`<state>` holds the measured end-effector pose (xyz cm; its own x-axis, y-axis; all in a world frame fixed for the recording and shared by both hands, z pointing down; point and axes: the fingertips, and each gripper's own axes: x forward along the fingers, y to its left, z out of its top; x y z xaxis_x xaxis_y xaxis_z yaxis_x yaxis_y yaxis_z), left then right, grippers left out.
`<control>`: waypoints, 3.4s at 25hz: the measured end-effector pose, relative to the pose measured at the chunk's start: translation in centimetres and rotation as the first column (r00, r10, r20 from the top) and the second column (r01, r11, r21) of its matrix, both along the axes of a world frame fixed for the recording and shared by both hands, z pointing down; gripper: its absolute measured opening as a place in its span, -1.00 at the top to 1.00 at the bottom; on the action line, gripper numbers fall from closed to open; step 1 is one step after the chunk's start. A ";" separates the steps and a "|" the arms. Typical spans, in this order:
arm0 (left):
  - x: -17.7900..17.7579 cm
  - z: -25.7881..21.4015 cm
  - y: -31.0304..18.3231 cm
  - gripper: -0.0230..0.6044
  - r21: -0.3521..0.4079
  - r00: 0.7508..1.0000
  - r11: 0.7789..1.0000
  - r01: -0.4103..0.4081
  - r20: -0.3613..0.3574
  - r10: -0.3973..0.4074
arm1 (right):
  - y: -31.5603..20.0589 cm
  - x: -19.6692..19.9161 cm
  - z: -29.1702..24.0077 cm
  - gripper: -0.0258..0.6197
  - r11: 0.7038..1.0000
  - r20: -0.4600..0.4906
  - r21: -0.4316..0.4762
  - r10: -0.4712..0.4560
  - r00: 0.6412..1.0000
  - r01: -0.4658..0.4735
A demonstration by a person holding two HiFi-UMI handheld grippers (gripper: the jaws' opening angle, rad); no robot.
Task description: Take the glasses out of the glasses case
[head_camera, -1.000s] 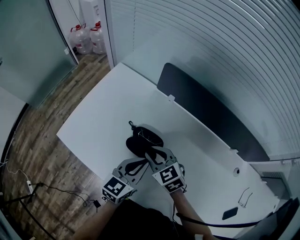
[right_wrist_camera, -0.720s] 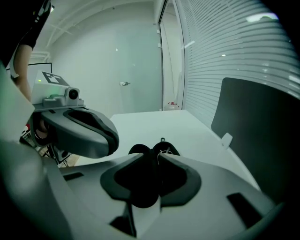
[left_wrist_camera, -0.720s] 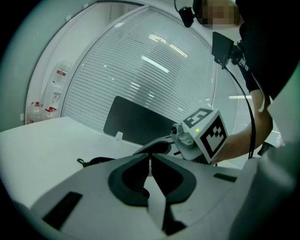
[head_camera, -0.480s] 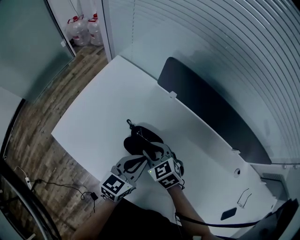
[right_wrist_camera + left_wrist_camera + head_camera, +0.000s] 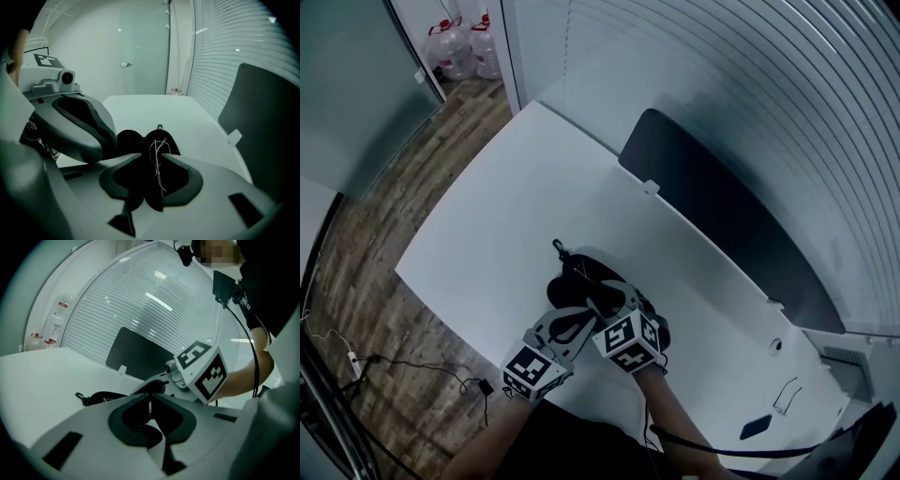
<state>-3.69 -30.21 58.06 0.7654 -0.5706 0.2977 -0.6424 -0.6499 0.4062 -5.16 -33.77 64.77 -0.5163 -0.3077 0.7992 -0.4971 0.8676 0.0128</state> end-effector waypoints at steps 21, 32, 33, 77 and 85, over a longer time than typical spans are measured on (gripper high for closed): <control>-0.1 1.6 -0.5 0.89 -0.043 0.999 0.999 0.020 -0.040 -0.022 | -0.8 1.0 2.7 0.55 0.994 -0.128 -0.090 -0.069 0.989 0.057; 0.3 1.9 -0.2 0.89 -0.055 0.998 0.998 0.025 -0.050 -0.027 | -1.2 1.2 3.3 0.55 0.990 -0.172 -0.098 -0.114 0.979 0.098; 0.3 1.9 -0.2 0.89 -0.056 0.998 0.998 0.026 -0.050 -0.029 | -1.1 1.2 3.5 0.55 0.990 -0.179 -0.100 -0.121 0.976 0.105; 0.4 1.8 0.5 0.89 -0.066 0.997 0.997 0.042 -0.055 -0.046 | -1.5 1.7 3.0 0.80 0.994 -0.167 -0.070 -0.097 0.981 0.086; 0.2 1.1 0.6 0.89 -0.051 0.998 0.998 0.040 -0.052 -0.043 | -1.6 1.4 1.6 0.80 0.996 -0.130 -0.052 -0.075 0.989 0.069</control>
<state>-3.53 -29.64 59.20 0.7569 -0.5873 0.2866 -0.6451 -0.6013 0.4716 -3.72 -35.41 66.39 -0.4249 -0.2339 0.8745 -0.4299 0.9023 0.0325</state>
